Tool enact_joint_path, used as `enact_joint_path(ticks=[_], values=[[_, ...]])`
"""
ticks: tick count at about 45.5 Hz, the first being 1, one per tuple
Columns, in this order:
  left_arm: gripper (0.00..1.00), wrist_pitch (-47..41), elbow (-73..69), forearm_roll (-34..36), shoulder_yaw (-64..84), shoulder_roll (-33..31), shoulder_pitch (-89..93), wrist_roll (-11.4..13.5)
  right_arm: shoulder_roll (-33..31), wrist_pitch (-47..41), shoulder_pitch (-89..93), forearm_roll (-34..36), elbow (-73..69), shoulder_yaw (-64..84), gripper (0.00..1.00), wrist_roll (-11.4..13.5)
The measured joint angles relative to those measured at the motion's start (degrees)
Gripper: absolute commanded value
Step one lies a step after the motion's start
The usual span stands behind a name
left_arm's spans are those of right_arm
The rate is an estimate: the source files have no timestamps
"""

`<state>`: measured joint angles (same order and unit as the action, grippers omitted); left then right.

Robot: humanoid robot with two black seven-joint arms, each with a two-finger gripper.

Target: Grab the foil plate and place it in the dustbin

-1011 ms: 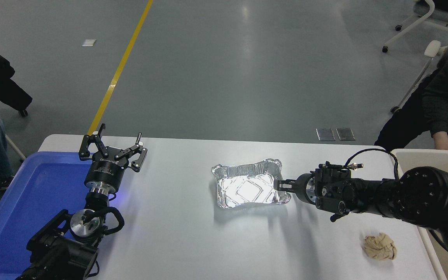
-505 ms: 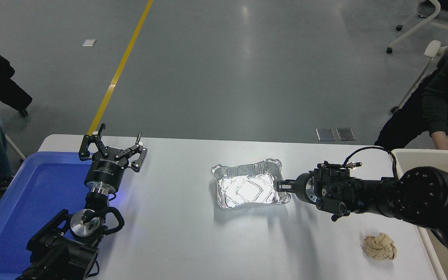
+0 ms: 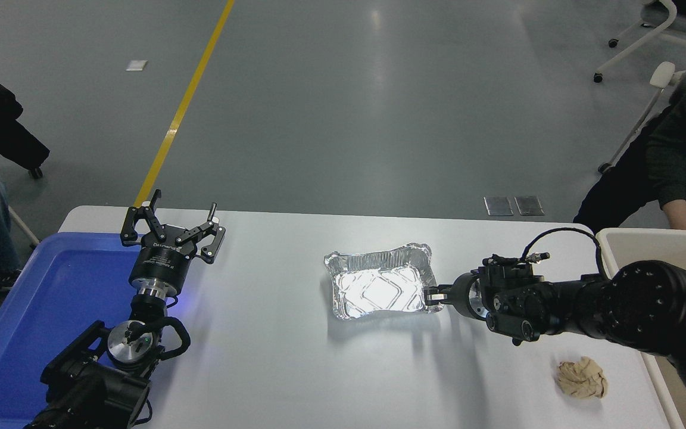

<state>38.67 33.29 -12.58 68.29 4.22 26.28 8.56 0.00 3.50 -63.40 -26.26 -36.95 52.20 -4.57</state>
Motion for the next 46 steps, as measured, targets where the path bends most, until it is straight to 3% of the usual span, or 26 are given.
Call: enact_joint_path(ticks=[20,36,46], values=[[0.99,0.0,-0.01,-0.03,0.0,0.0,0.0,0.0,0.0,-0.86,-0.68,-0.65,-0.17,-0.55,0.0,0.5],[0.99,0.0,0.0,0.0,0.0,0.0,0.01,0.0,-0.05,-5.56,-10.63,0.85,-9.48,-4.18,0.0,0.61],[0.99,0.0,0.01,0.02,0.0,0.01,0.01,-0.01,-6.31,-11.09,-22.7,1.36,-19.47,-4.44,0.0,0.93]])
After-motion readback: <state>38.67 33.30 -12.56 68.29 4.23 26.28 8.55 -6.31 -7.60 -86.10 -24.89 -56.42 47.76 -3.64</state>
